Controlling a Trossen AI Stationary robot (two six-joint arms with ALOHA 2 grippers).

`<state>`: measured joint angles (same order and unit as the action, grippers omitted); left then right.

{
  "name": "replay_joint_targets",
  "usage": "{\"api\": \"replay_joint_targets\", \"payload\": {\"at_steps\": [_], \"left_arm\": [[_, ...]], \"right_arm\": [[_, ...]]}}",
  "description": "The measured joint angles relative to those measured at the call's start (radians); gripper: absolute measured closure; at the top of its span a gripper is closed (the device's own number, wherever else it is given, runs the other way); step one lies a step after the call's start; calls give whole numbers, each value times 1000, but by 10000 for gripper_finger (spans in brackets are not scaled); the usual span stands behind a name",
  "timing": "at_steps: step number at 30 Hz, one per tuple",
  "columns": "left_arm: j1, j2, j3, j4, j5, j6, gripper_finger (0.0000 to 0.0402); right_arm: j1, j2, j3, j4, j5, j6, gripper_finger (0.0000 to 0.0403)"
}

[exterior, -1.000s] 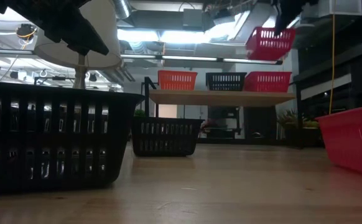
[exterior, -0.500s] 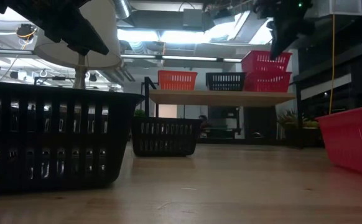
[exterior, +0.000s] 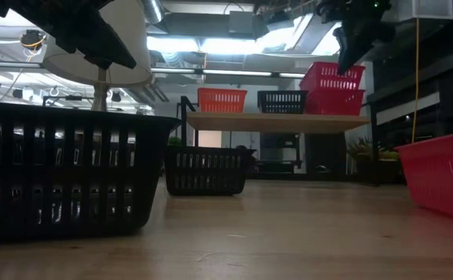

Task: Stack baskets on shelf by color
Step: Stack the top red basket on the other red basket on the shelf

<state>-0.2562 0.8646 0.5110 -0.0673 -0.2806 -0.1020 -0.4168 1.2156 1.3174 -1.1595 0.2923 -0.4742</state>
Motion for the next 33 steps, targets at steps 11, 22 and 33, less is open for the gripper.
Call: {"api": "replay_joint_targets", "payload": {"at_steps": [11, 22, 33], "left_arm": [[0, 0, 0, 0, 0, 0, 325], [0, 0, 0, 0, 0, 0, 325], [0, 0, 0, 0, 0, 0, 325]], "right_arm": [[0, 0, 0, -4, 56, 28, 346], [0, 0, 0, -5, 39, 48, 314], [7, 1, 21, -11, 54, 51, 272]]}}
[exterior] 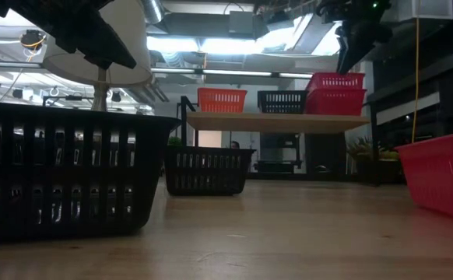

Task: Stack baskets on shelf by color
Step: Stack the top red basket on the other red basket on the shelf, then stack the red basket on the other red basket on the shelf

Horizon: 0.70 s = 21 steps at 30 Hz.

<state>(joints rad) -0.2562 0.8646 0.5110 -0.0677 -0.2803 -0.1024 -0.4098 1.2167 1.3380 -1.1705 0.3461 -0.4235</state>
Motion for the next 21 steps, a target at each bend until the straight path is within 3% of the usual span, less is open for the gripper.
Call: {"api": "replay_joint_targets", "payload": {"at_steps": [6, 11, 18, 21], "left_arm": [[0, 0, 0, 0, 0, 0, 325], [0, 0, 0, 0, 0, 0, 325], [0, 0, 0, 0, 0, 0, 325], [0, 0, 0, 0, 0, 0, 325]], "right_arm": [[56, -1, 117, -46, -28, 93, 270], [105, -2, 217, -140, -81, 313, 270], [195, -1, 233, -186, -509, 626, 270], [283, 1, 176, -179, -599, 745, 270]]}}
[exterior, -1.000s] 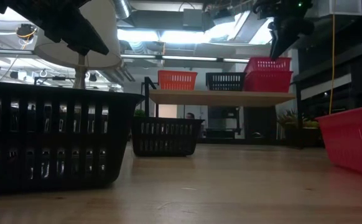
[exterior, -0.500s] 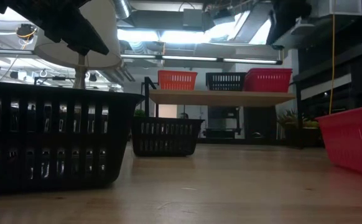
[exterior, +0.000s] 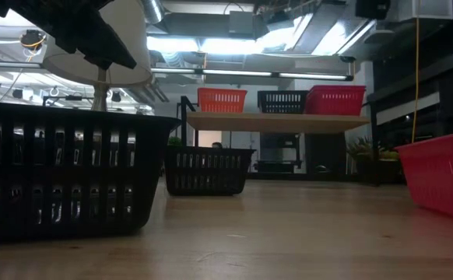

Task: Stack baskets on shelf by color
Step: Stack the red basket on the other red basket on the shelf

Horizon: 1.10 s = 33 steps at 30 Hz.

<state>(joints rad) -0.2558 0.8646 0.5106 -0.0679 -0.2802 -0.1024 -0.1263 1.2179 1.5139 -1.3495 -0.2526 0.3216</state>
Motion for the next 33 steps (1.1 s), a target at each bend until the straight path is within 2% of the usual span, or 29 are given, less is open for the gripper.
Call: {"api": "replay_joint_targets", "payload": {"at_steps": [6, 9, 11, 15, 19, 21, 26, 29, 33], "left_arm": [[0, 0, 0, 0, 0, 0, 325], [0, 0, 0, 0, 0, 0, 325], [0, 0, 0, 0, 0, 0, 325], [0, 0, 0, 0, 0, 0, 325], [0, 0, 0, 0, 0, 0, 325], [0, 0, 0, 0, 0, 0, 325], [0, 0, 0, 0, 0, 0, 325], [0, 0, 0, 0, 0, 1, 325], [0, 0, 0, 0, 0, 21, 325]], "right_arm": [[208, 0, -199, 34, -4, 227, 270], [301, 0, -327, 140, -5, 342, 270], [364, 0, -415, 273, -19, 426, 270], [477, 1, -563, 668, -130, 546, 270], [575, 1, -632, 996, -155, 639, 274], [624, 1, -636, 1078, -117, 650, 279], [752, 18, -634, 1213, 82, 685, 287], [816, 78, -594, 1220, 172, 702, 287], [867, 190, -488, 1158, 236, 749, 288]]}}
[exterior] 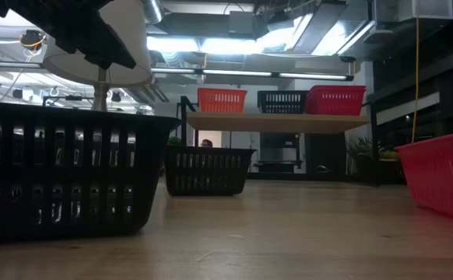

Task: Stack baskets on shelf by color
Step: Stack the red basket on the other red basket on the shelf

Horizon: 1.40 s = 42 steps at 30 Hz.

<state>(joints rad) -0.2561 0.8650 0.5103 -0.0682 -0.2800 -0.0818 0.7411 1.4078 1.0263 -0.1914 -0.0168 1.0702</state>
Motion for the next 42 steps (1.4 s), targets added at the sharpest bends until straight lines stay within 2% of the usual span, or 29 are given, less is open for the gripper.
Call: {"api": "replay_joint_targets", "payload": {"at_steps": [3, 8, 11, 16, 20, 26, 31, 35, 42], "left_arm": [[0, 0, 0, 0, 0, 12, 325], [0, 0, 0, 0, 0, 14, 325], [0, 0, 0, -1, 0, 44, 325], [0, 0, 0, -1, 0, 67, 325], [0, 0, 0, -2, 0, 68, 325], [0, 0, 0, -2, 1, 68, 325], [0, 0, 0, -1, 0, 68, 325], [0, 0, 0, -1, 0, 68, 325], [0, 0, 0, -1, 1, 68, 325]], "right_arm": [[13, 98, 124, -197, 30, 68, 288], [15, 280, 367, -678, 27, 219, 288], [15, 370, 474, -799, 25, 231, 288], [13, 475, 535, -776, -14, 237, 273], [7, 530, 537, -795, -91, 279, 234], [4, 563, 537, -819, -78, 264, 180], [-1, 563, 537, -828, -80, 273, 176], [0, 562, 518, -843, -37, 259, 181], [0, 563, 393, -785, -82, 259, 183]]}}
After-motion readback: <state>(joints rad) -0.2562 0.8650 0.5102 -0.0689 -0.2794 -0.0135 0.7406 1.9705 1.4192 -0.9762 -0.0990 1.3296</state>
